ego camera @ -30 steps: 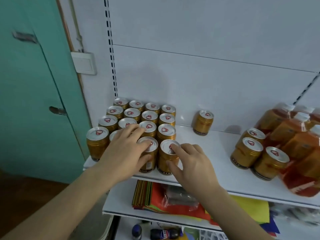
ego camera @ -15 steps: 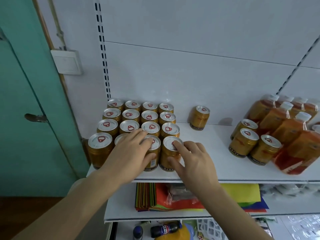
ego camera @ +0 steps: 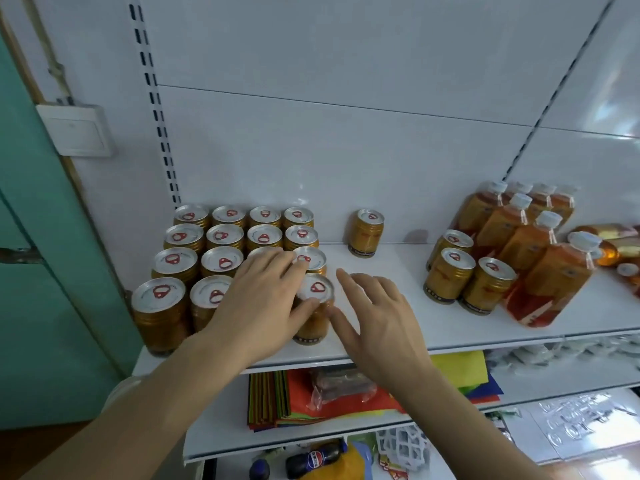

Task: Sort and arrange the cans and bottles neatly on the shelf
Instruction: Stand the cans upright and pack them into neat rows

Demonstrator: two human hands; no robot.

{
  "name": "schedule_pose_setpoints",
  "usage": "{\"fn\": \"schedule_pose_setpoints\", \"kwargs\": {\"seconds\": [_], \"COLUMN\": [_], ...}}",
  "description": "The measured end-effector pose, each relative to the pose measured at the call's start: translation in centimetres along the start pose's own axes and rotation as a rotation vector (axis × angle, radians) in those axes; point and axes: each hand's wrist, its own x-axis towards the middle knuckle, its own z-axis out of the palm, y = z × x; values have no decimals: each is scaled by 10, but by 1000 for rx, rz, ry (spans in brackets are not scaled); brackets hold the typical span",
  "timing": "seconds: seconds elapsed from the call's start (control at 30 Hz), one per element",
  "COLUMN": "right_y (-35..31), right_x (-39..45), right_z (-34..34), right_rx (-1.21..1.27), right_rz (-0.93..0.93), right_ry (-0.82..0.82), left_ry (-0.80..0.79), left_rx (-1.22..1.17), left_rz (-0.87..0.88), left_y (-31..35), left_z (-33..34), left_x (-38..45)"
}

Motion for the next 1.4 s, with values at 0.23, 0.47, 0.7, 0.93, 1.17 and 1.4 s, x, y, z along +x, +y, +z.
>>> {"fn": "schedule_pose_setpoints", "kwargs": {"seconds": [0.23, 0.47, 0.7, 0.93, 1.17, 1.4], "right_y": [96, 186, 207, 211, 189, 152], "right_x": [14, 30, 29, 45, 77, 96], "right_z": [-29, -44, -37, -16, 3, 26], "right_rx": [-144, -313, -250, -24, 98, 140], "right_rz": [126, 177, 75, -94, -148, -261], "right_ry": [49, -150, -163, 4, -69, -75], "left_ry": [-26, -163, -287, -259, -300, -289], "left_rx": [-46, 40, 95, 53, 125, 187], "left_rz": [48, -22, -120, -37, -18, -43], "left_y": [53, 81, 73, 52, 28, -8], "left_z": [17, 47, 87, 103, 85, 69], "left_x": [63, 151, 215, 237, 236, 219]}}
